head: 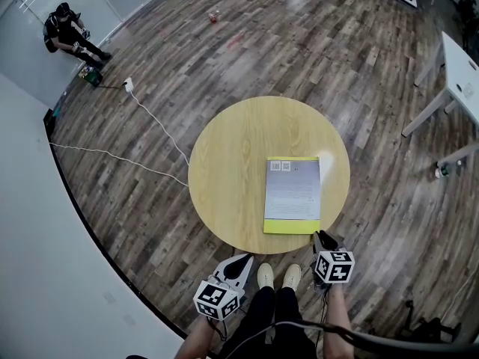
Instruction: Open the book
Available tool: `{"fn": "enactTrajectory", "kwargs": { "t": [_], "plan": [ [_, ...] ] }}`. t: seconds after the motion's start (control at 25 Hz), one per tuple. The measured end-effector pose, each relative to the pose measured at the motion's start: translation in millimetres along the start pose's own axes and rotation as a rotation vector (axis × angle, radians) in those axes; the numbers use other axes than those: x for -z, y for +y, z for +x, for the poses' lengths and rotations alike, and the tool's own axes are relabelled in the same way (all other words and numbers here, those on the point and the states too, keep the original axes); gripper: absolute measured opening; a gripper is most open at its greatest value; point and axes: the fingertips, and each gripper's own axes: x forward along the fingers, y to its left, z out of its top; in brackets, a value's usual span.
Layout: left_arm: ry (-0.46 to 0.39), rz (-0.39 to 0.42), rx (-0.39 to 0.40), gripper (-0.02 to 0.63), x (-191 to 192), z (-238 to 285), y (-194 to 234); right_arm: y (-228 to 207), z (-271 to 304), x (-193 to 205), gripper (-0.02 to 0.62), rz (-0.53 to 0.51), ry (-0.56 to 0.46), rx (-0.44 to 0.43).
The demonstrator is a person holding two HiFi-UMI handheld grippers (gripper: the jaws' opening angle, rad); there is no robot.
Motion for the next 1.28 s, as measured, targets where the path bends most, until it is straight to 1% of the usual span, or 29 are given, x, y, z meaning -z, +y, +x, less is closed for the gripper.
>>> {"fn": "enactTrajectory", "kwargs": {
  "t": [0.04,0.08,0.28,0.6,0.76,0.96,1.12,1.28],
  "plan": [
    [0.000,-0.001,-0.001,-0.002,0.2,0.4,0.4,-2.6,-0.4,-0.4,0.045,-0.004,0.000,0.015],
    [0.001,-0.003,-0.001,-0.002,0.3,0.7,1.0,-3.9,-0.5,-0.6,0.032,-0.006,0.001,0.021],
    [-0.006,-0.010,-0.003,-0.002,-2.5,1.5,1.4,-4.8,-1.9,-2.2,0.009,-0.016,0.006,0.025],
    [-0.012,-0.015,-0.009,-0.002,-1.6,0.9,4.4,-6.7,-0.5,-0.4,0.005,-0.012,0.016,0.022],
    [-0.024,-0.015,-0.014,-0.002,-5.8,0.1,5.2,-1.4,-6.9,-11.0,0.003,-0.022,-0.006,0.016],
    [-0.061,-0.012,-0.028,-0.002,-22.2,-6.8,8.0,19.6,-22.4,-35.1,0.003,-0.041,-0.056,-0.026],
    [-0.094,-0.011,-0.036,-0.002,-33.1,-18.0,7.9,47.3,-30.9,-57.9,0.003,-0.096,-0.099,-0.064],
    [-0.115,-0.014,-0.053,-0.002,-36.5,-34.3,7.8,71.4,-31.5,-69.2,0.003,-0.136,-0.113,-0.101]
  ]
}}
